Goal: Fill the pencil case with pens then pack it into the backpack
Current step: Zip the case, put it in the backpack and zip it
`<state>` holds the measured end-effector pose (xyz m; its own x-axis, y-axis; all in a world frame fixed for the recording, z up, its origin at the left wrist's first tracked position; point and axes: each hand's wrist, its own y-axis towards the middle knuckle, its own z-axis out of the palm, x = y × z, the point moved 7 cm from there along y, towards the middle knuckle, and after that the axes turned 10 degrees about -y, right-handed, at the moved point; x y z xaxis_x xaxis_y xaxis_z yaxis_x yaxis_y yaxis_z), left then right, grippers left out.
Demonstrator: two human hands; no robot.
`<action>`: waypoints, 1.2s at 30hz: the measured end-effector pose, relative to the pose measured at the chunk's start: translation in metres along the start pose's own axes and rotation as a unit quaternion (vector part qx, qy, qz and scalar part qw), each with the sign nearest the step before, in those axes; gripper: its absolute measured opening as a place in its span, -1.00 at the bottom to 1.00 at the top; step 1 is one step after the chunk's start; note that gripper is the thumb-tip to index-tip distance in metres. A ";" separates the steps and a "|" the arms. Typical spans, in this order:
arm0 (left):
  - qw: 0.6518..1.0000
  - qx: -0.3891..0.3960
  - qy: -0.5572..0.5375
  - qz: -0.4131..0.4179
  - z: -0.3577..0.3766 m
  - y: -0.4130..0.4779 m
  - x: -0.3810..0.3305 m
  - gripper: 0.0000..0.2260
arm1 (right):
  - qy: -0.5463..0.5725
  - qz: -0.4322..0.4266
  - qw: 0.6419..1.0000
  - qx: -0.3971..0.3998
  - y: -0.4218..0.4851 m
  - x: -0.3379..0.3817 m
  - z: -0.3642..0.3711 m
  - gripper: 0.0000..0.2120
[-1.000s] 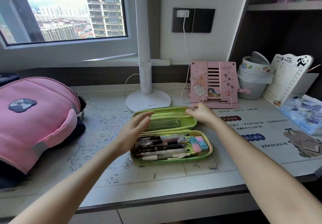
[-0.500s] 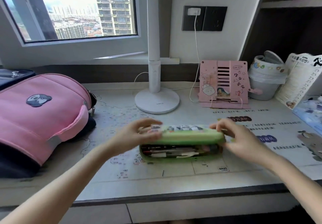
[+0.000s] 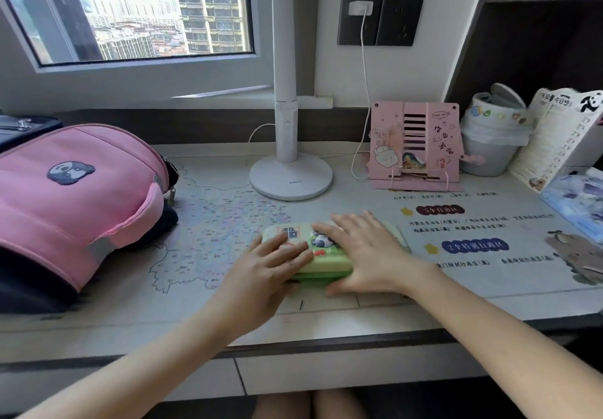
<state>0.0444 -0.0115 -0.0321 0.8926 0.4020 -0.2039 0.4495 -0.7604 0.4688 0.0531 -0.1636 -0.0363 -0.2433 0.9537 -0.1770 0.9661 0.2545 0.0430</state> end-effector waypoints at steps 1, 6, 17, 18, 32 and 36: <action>0.999 -0.014 -0.046 -0.016 -0.007 0.002 0.005 -0.66 | -0.004 -0.004 1.000 -0.010 0.005 0.003 0.002 -0.02; 0.934 0.010 -0.234 -0.271 -0.005 0.017 0.067 -0.70 | -0.007 -0.019 0.999 -0.041 0.006 0.001 0.007 -0.07; 0.782 0.177 -0.448 -0.395 0.031 0.039 0.127 -0.78 | -0.005 -0.006 0.999 -0.043 0.004 0.001 0.006 -0.11; 0.785 0.180 -0.445 -0.391 0.030 0.036 0.129 -0.77 | -0.007 -0.004 0.999 -0.042 0.004 0.002 0.006 -0.11; 0.985 0.008 0.001 -0.173 -0.013 -0.033 0.055 -0.84 | -0.023 0.018 0.999 -0.031 0.005 0.003 0.008 -0.12; 0.954 -0.040 -0.041 -0.296 -0.004 -0.041 0.027 -0.81 | -0.037 0.061 0.997 -0.034 0.005 0.008 0.008 -0.11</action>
<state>0.0503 0.0331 -0.0534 0.4846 0.7053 -0.5174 0.8742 -0.3700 0.3145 0.0568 -0.1556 -0.0456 -0.1142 0.9644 -0.2384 0.9795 0.1494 0.1351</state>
